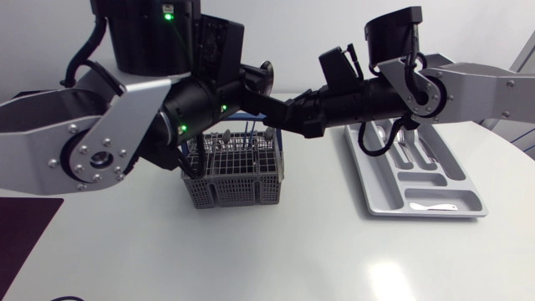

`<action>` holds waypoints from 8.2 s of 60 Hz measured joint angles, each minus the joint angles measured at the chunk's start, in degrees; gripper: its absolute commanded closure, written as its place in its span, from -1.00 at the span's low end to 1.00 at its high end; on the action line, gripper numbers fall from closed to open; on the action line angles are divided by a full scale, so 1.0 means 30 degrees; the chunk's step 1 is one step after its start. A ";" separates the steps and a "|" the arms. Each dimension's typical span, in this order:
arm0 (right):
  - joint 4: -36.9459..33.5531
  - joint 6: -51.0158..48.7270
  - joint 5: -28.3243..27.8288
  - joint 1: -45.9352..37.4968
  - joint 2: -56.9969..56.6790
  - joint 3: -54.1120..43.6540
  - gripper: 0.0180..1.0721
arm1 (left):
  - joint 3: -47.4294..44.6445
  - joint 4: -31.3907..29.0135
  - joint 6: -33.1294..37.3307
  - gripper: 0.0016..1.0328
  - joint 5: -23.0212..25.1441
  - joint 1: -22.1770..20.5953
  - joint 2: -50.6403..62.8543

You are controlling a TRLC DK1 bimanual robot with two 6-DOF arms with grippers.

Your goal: Unload the cutlery basket into the drawer organizer.

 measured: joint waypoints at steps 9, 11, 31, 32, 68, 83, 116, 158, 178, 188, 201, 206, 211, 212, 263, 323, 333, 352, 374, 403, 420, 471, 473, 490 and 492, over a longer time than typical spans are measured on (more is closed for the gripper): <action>-0.0007 0.0000 -0.0007 0.0117 0.0022 0.0080 0.64 | 0.0000 -0.0007 -0.0138 0.88 0.0000 0.0000 0.0000; -0.0015 0.0000 -0.0007 0.0131 0.0022 0.0080 0.65 | 0.0000 -0.0007 -0.0138 0.88 0.0000 0.0000 0.0000; -0.0138 0.0000 -0.0080 0.0233 0.0022 0.0080 0.79 | 0.0109 -0.0146 -0.0138 0.87 0.0000 0.0000 0.0000; -0.0146 0.0000 -0.0087 0.0240 0.0022 0.0080 0.79 | 0.0109 -0.0146 -0.0138 0.87 0.0000 0.0000 0.0000; -0.0306 0.0270 -0.0066 0.0248 0.0000 0.0080 0.79 | 0.0233 -0.0364 -0.0138 0.57 0.0015 0.0000 -0.0015; -0.0510 0.0226 0.0015 0.0248 0.0000 0.0036 0.79 | 0.0962 -0.0357 -0.0138 -0.06 0.0073 0.0211 -0.0284; -0.4561 -0.2754 0.1829 -0.6433 0.0284 0.0117 0.79 | 0.0699 -0.0576 0.1880 -0.39 0.0321 0.2849 -0.1705; -0.5727 -0.2790 0.8160 -1.1540 0.9573 0.8451 0.79 | -0.2710 -0.1151 0.3330 -0.65 0.2659 0.6200 -0.3949; -0.5792 -0.1727 0.9697 -1.1868 1.1999 1.0367 0.79 | -0.3206 -0.1362 0.3410 -0.70 0.3067 0.6630 -0.4707; -0.6324 -0.1282 0.9901 -1.1897 1.2852 1.1052 0.79 | -0.3650 -0.1370 0.3417 -0.70 0.3067 0.6630 -0.5093; -0.7548 -0.0911 0.9566 -1.2174 1.3712 1.1752 0.79 | -0.4044 -0.1464 0.3432 -0.70 0.3075 0.6630 -0.5275; -0.8021 -0.0772 0.9391 -1.2378 1.3923 1.1832 0.79 | -0.4073 -0.1494 0.3461 -0.70 0.3067 0.6630 -0.5297; -0.8320 -0.0707 0.9377 -1.2517 1.4105 1.1897 0.77 | -0.4087 -0.1494 0.3461 -0.70 0.3075 0.6630 -0.5297; -0.8371 -0.0707 0.9377 -1.2531 1.4141 1.1912 0.76 | -0.4087 -0.1494 0.3461 -0.70 0.3067 0.6630 -0.5297; -0.6477 -0.1741 0.9180 -1.0018 0.4401 0.4816 -0.64 | -0.5013 -0.3184 0.3978 -0.70 0.4932 0.7971 -0.7009; -0.6186 0.0896 0.7380 -0.1282 0.6397 0.7220 0.81 | -0.8808 -0.1872 0.6251 0.94 1.0018 1.1089 -0.2324; -0.6222 0.1435 0.6900 -0.0823 0.7329 0.8400 0.82 | -0.9005 -0.0335 0.6681 0.94 1.0149 1.0841 -0.0860; -0.6710 0.1494 0.6295 -0.0401 0.7031 0.8218 0.83 | -0.8561 0.4065 0.6834 0.94 1.0302 1.0783 0.2382; -0.7883 0.1406 0.5865 0.0335 0.3402 0.3971 0.83 | -0.6113 0.4590 0.6900 0.94 1.0411 1.0965 0.4983; -0.5384 0.0160 0.7526 -0.2623 0.3126 0.2062 0.83 | -0.5413 0.4583 0.6900 0.94 1.0484 1.1162 0.5610; -0.4707 -0.0029 0.7657 -0.2208 0.6149 0.2047 0.83 | -0.5333 0.4444 0.6907 0.94 1.0229 1.1118 0.5632; -0.4787 0.0415 0.5843 0.1749 0.3504 -0.1195 0.83 | -0.0313 0.2186 0.6972 0.94 0.8612 0.9377 0.8816; -0.4860 0.0415 0.5843 0.1749 0.3300 -0.1304 0.83 | -0.0219 0.2062 0.6972 0.94 0.8612 0.9326 0.8837; -0.5144 -0.2586 0.7971 0.1749 -0.1712 -0.3177 0.80 | -0.1668 0.0838 0.7322 0.94 0.9194 1.0091 0.6594; -0.5136 -0.3410 0.8065 0.1749 -0.2506 -0.3504 0.79 | -0.2266 0.0750 0.7439 0.94 0.9282 1.0324 0.5872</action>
